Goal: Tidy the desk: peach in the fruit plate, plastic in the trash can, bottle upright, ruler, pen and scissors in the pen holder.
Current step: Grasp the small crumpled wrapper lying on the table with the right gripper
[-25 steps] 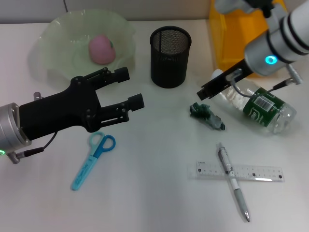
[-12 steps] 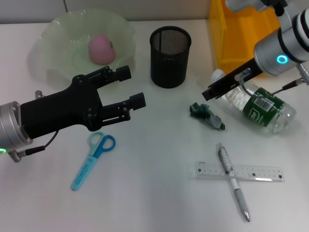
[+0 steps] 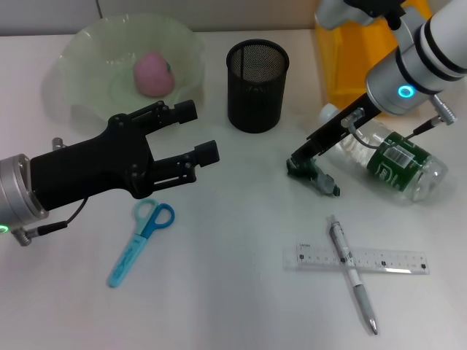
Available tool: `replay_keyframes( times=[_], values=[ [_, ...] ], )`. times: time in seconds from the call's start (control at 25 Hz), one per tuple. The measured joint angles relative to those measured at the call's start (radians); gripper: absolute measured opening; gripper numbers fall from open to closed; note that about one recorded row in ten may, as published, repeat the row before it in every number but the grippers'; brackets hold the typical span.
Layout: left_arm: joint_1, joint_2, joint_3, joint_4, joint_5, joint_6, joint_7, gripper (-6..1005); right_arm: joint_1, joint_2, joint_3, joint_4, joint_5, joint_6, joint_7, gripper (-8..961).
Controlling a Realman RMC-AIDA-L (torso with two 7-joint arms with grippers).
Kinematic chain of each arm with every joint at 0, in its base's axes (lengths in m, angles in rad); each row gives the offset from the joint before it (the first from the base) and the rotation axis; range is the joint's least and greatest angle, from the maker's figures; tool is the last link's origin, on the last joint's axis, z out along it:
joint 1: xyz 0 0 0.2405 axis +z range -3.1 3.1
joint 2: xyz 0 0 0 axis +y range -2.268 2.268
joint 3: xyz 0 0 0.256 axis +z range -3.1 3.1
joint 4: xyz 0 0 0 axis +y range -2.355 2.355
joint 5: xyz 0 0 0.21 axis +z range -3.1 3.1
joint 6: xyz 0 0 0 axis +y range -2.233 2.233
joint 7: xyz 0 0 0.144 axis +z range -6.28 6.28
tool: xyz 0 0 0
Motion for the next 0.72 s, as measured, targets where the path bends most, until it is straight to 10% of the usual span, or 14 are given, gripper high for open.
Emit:
replay_keyframes(
  times=[0.4,0.72],
  values=[
    [0.001,0.000,-0.002,0.000,-0.002,0.000,0.000,805,0.021,0.003,-0.015,0.064,-0.006,0.041,-0.004,594],
    [-0.003,0.000,-0.003,-0.010,-0.002,0.000,0.000,805,0.031,0.004,-0.053,0.115,-0.007,0.077,-0.005,584]
  ],
)
